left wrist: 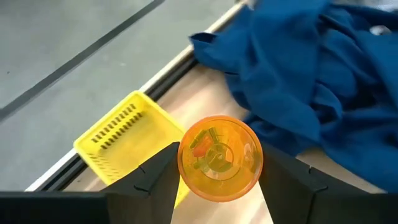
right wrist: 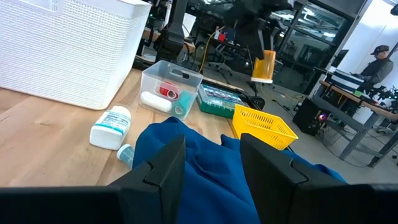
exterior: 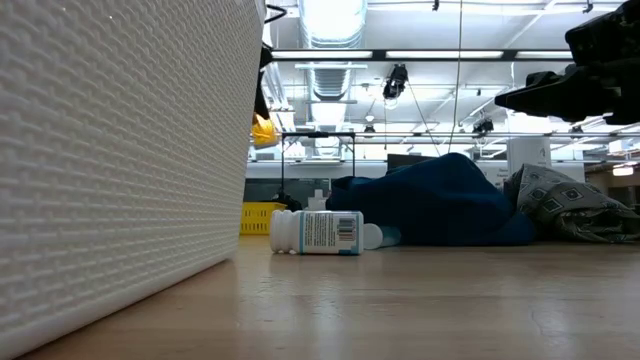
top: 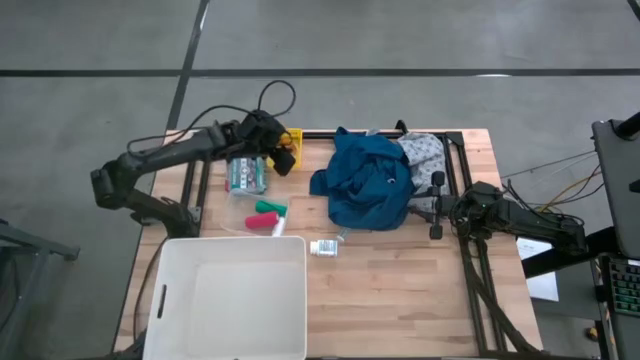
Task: Pick & place medical supplies in basket/bin
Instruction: Put the orange pill bottle into the yellow bin
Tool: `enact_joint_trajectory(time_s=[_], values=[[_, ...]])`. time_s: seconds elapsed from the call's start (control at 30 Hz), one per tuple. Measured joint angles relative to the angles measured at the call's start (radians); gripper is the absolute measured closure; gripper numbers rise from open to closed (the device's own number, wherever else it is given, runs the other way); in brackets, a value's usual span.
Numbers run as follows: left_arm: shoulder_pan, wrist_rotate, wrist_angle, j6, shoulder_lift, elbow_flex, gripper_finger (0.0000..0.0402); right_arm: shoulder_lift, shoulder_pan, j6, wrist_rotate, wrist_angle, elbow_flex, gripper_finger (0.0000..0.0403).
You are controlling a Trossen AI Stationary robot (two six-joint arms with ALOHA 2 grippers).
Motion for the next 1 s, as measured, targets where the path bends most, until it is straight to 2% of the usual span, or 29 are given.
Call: enact_joint_trajectory(time_s=[0.3, 1.0], values=[[0.094, -0.003, -0.001, -0.066, 0.0, -0.001, 0.0204, 0.0, 0.0, 0.0, 0.0, 0.0, 0.0, 0.0255], [0.098, -0.071, 0.015, -0.082, 0.013, -0.009, 0.0206, 0.0, 0.0, 0.0, 0.001, 0.0, 0.0, 0.0255]])
